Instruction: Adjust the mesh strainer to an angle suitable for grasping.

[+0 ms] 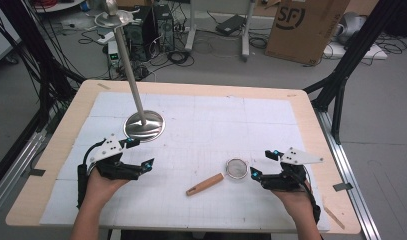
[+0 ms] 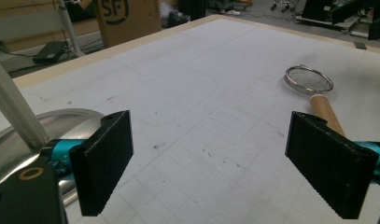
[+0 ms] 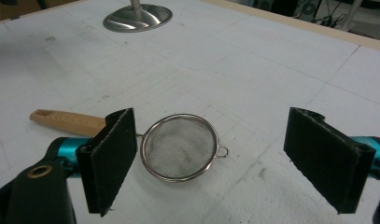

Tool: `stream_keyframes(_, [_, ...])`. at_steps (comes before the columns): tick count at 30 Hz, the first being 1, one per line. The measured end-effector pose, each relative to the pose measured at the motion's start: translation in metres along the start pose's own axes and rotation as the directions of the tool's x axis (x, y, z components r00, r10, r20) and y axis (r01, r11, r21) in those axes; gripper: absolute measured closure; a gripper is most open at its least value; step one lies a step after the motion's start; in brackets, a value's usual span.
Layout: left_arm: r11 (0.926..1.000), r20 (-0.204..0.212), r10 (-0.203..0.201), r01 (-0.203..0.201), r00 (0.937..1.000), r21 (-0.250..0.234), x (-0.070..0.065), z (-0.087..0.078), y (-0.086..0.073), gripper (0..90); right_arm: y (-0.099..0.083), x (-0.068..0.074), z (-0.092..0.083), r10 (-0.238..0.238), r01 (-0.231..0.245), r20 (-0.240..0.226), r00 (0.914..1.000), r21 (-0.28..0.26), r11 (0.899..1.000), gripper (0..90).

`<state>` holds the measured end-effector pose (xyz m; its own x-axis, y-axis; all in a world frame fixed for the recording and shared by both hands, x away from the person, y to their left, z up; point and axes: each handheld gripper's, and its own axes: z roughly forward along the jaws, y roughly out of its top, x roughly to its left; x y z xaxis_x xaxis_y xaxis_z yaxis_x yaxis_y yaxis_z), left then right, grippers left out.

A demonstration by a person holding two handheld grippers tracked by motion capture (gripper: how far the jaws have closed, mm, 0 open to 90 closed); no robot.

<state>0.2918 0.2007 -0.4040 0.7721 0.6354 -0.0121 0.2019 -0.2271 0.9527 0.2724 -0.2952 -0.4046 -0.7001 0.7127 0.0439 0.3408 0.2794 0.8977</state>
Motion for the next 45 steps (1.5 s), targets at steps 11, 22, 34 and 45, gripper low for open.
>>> stream_keyframes(11, [0.9995,-0.004,-0.024,0.024,0.9997,0.022,-0.001,0.003,-0.002,15.8,0.000,0.002,0.001,0.004,-0.004,-0.017,0.9999,-0.013,1.000,16.4])
stream_keyframes(22, [0.9994,-0.004,-0.032,0.032,0.9995,0.015,0.000,0.000,-0.002,16.0,0.003,0.005,0.004,-0.016,0.013,-0.058,0.9982,-0.048,0.999,16.3])
stream_keyframes(34, [0.9993,-0.011,-0.038,0.038,0.9992,0.004,0.001,0.000,-0.002,16.1,0.000,0.012,0.012,0.026,-0.020,-0.087,0.9959,0.063,0.998,23.6])
stream_keyframes(45, [0.9992,-0.012,-0.039,0.039,0.9992,-0.005,0.002,-0.002,-0.001,16.1,0.001,0.029,0.026,-0.009,0.030,-0.187,0.9823,0.114,0.993,50.8])
